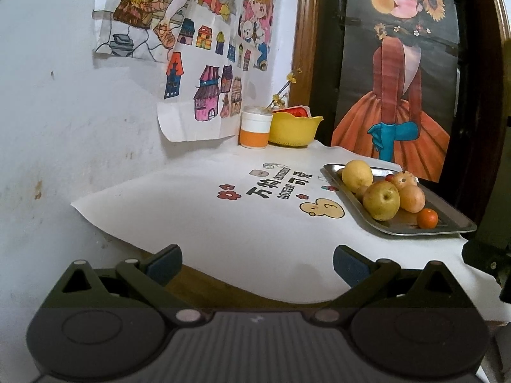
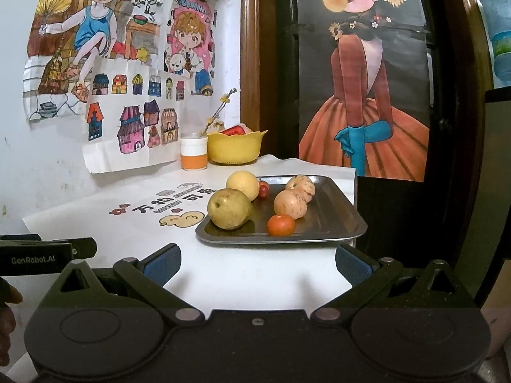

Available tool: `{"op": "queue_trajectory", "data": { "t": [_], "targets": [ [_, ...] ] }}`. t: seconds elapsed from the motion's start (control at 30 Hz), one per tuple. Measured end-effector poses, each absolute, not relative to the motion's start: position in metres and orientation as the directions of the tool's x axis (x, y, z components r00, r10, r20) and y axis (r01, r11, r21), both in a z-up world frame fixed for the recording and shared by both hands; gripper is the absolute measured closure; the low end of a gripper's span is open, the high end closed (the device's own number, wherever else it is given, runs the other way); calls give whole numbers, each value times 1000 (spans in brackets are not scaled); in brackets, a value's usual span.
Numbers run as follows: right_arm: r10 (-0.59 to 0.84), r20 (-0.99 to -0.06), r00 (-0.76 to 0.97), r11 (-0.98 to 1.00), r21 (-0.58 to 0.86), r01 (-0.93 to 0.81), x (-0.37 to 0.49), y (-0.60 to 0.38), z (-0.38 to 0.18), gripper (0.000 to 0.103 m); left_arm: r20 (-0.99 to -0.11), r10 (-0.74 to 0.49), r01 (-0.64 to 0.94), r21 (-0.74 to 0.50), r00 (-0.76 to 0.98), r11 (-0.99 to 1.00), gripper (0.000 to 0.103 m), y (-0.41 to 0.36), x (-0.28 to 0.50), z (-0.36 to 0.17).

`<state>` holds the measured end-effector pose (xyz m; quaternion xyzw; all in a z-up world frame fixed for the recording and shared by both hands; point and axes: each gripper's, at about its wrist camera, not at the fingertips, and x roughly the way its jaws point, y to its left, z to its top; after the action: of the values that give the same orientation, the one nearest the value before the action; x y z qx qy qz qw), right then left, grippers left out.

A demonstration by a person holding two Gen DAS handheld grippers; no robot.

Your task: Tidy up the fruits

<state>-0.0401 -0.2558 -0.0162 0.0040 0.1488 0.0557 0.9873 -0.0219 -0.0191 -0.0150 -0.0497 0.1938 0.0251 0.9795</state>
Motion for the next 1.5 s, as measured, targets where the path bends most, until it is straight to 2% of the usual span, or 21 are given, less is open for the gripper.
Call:
{"op": "queue_trajectory", "data": {
  "t": [1.5],
  "targets": [
    [113, -299, 947, 994, 26, -110, -40, -254, -18, 1, -391, 15, -51, -82, 920, 995, 0, -21, -24, -16]
  ]
}}
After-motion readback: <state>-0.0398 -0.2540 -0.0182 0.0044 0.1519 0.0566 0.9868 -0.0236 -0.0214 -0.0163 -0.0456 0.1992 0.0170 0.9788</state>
